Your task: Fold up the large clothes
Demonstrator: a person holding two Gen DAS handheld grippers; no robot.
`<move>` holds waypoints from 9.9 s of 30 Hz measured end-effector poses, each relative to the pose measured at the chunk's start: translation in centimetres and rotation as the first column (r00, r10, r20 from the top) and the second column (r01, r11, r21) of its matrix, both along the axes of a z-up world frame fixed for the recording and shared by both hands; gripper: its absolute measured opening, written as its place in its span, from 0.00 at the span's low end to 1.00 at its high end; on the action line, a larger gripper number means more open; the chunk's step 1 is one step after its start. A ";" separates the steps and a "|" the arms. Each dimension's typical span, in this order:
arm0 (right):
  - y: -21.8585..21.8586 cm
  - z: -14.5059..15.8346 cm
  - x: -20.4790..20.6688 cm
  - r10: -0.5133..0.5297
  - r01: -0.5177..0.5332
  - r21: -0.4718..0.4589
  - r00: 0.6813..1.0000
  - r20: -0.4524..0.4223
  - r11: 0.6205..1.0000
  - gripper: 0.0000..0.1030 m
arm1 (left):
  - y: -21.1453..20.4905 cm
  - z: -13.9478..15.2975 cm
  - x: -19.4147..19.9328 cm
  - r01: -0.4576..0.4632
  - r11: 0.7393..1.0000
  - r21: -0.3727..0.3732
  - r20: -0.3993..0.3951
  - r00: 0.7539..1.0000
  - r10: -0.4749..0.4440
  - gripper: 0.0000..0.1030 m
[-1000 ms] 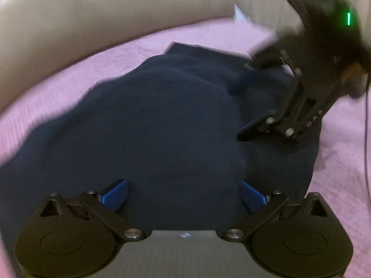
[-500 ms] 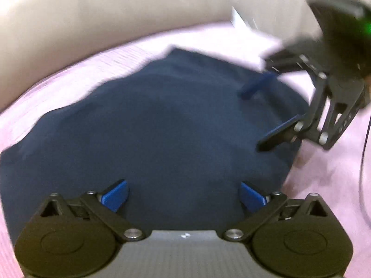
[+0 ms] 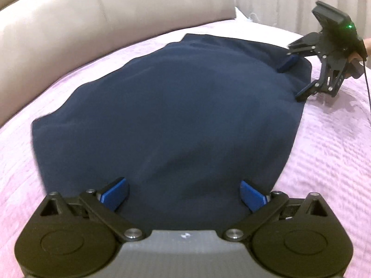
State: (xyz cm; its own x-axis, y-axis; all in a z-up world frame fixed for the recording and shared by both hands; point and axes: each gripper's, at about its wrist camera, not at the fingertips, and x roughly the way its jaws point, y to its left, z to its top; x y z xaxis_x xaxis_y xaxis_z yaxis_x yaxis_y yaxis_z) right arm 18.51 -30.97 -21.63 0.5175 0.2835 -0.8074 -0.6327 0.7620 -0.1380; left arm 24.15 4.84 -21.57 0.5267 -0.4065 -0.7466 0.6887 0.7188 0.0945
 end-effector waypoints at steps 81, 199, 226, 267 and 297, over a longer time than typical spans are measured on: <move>12.4 -1.7 -4.0 -0.488 0.430 0.259 0.843 0.228 0.865 1.00 | -4.9 10.2 9.0 -0.620 0.556 -0.554 -0.374 0.782 0.499 0.22; -8.8 3.2 16.2 -0.533 0.562 0.352 0.826 -0.184 0.749 1.00 | -19.2 4.4 23.4 -0.466 0.856 -0.223 -0.147 0.885 0.443 0.85; -13.6 10.6 11.7 -0.575 0.668 0.353 0.744 -0.342 0.654 0.99 | -15.5 7.9 20.2 -0.597 0.802 0.010 -0.406 0.730 0.549 0.98; -9.6 0.6 17.7 -0.306 0.540 0.313 0.768 -0.563 0.781 1.00 | -16.1 -2.6 21.4 -0.631 0.741 -0.228 -0.752 0.598 0.278 1.00; -3.2 14.7 7.6 -0.251 0.463 0.560 0.874 -0.416 0.687 0.39 | -12.1 11.1 13.6 -0.508 0.780 -0.366 -0.569 0.785 0.245 0.65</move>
State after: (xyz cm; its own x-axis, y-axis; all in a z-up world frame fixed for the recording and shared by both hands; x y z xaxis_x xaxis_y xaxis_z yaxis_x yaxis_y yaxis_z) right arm 26.15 -34.19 -6.95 0.4666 0.6155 -0.6351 -0.2203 0.7763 0.5906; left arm 37.77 -7.29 -10.49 0.3556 -0.6184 -0.7008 0.2094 0.7835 -0.5851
